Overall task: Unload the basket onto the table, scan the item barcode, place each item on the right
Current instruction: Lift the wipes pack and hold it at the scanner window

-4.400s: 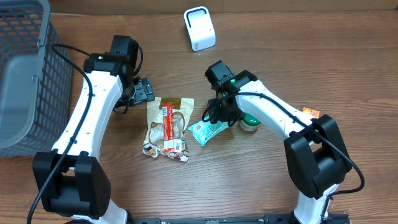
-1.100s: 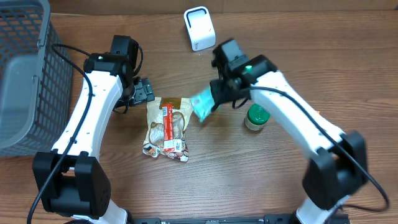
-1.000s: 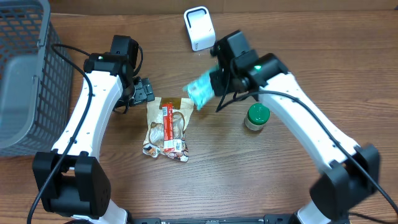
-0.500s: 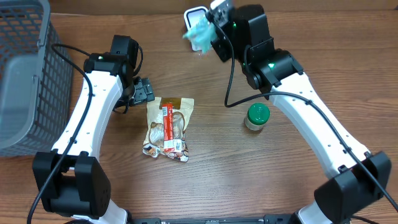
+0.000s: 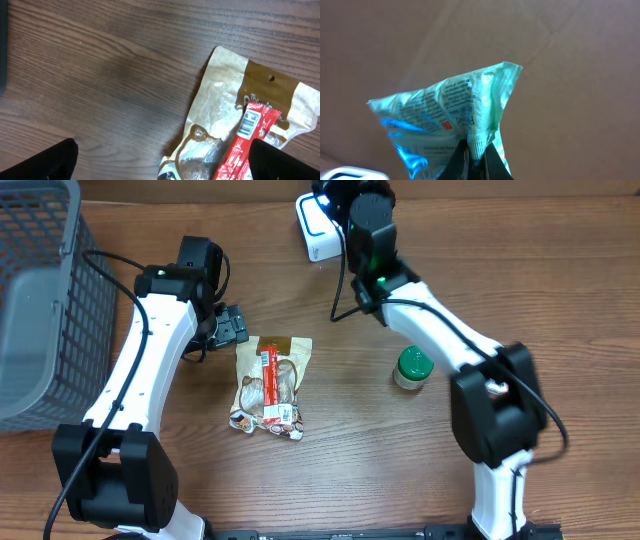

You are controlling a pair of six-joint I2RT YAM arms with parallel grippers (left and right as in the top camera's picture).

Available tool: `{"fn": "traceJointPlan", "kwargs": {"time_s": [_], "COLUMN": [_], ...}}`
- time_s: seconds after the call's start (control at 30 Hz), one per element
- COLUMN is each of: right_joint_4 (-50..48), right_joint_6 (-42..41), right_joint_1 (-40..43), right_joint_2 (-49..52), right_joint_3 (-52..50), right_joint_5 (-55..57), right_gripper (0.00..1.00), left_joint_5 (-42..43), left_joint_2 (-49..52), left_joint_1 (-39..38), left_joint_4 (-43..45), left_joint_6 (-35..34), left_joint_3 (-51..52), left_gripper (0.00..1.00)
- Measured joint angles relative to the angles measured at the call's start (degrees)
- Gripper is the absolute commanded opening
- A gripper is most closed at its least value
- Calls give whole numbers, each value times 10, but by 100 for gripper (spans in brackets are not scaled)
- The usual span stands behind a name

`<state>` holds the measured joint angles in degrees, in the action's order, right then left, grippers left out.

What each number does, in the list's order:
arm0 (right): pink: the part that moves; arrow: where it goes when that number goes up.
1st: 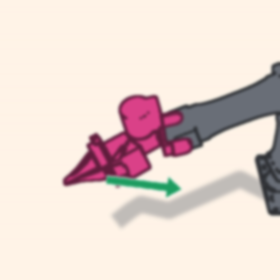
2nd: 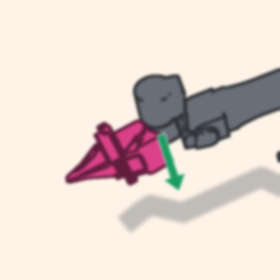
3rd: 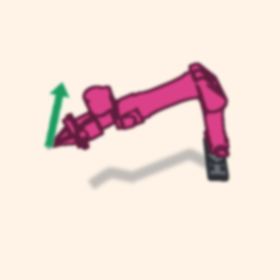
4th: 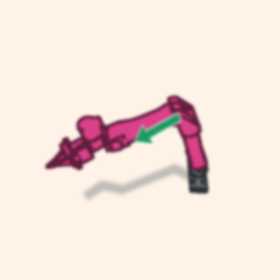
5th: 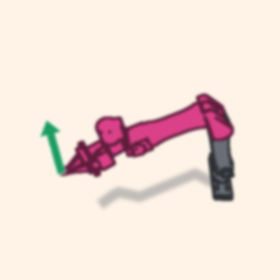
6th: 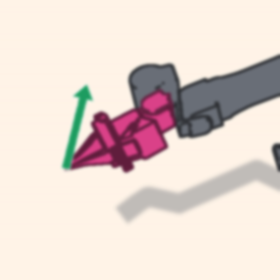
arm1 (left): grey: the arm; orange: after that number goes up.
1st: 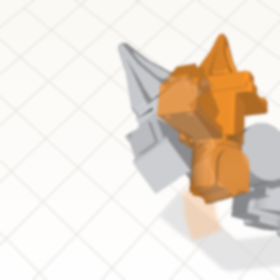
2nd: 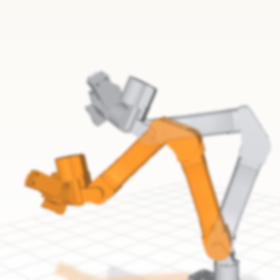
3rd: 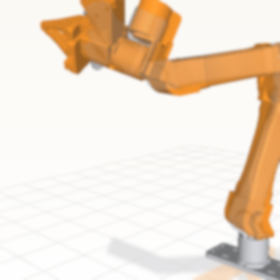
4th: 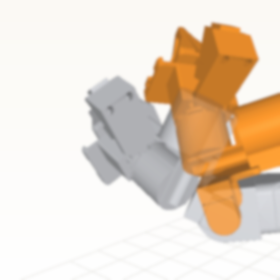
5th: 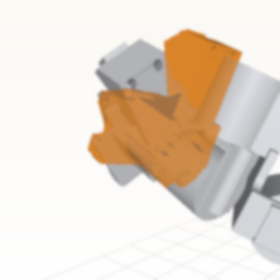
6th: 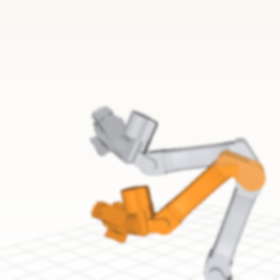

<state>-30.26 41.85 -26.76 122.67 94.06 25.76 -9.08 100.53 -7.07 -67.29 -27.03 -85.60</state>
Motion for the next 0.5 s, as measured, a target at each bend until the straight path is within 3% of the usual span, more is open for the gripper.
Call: {"fn": "traceJointPlan", "kwargs": {"time_s": [0.3, 0.5], "right_joint_4": [-182, -189], "right_joint_6": [133, 172], "right_joint_1": [0, -2], "right_joint_2": [148, 187], "right_joint_3": [0, 0], "right_joint_5": [32, 37], "right_gripper": [4, 4], "left_joint_5": [0, 0], "left_joint_2": [0, 0], "left_joint_1": [0, 0], "left_joint_4": [-1, 0], "left_joint_6": [0, 0], "left_joint_3": [0, 0], "left_gripper": [100, 100]}}
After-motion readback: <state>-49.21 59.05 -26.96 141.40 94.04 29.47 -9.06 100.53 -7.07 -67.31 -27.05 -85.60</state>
